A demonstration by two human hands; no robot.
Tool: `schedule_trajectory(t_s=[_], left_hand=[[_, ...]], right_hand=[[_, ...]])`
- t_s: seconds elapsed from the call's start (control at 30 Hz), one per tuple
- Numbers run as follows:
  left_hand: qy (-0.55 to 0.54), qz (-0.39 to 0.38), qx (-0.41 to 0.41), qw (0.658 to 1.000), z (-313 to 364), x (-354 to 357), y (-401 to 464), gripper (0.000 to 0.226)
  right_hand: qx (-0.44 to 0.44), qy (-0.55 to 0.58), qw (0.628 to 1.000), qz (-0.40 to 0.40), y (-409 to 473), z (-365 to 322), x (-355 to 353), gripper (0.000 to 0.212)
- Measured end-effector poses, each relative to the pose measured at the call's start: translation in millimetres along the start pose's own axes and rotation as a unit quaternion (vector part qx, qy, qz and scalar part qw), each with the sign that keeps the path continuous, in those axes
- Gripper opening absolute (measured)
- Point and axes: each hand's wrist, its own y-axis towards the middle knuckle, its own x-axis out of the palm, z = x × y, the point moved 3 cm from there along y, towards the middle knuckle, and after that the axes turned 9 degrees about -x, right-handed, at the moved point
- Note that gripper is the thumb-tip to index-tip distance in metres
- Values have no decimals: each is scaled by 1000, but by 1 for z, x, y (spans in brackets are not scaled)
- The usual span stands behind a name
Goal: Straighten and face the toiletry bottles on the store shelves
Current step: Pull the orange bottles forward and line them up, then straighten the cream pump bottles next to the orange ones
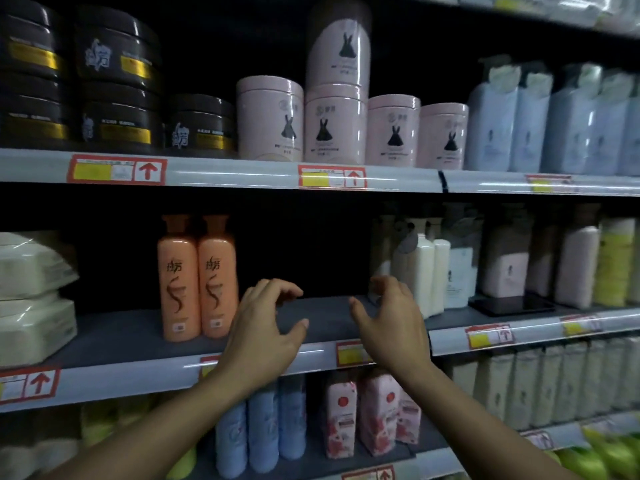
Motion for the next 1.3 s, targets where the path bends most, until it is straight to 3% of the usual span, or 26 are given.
schedule_trajectory(t_s=[0.3,0.6,0.8,0.93,1.1,1.23,1.3], left_hand=[[0,-103,-39,994,14,73,19,38],[2,-127,-106,986,8,144,85,46],[-49,-170,-186,966,-14,191,128,69],[-89,-194,-219,952,-41,223,154,107],[-153,-247,-217,932,-36,234,158,87],[-157,-262,-218,927,-34,239,158,100],[-141,-264,-221,928,-32,237,159,86]], right_hand=[[57,-23,998,17,-3,70,-37,59],[80,-5,996,27,21,119,-23,67],[79,1,996,37,38,137,-1,80],[88,15,994,70,46,145,10,81],[89,22,991,93,46,152,19,65],[77,18,991,106,45,152,21,61],[76,16,991,111,44,151,21,60]])
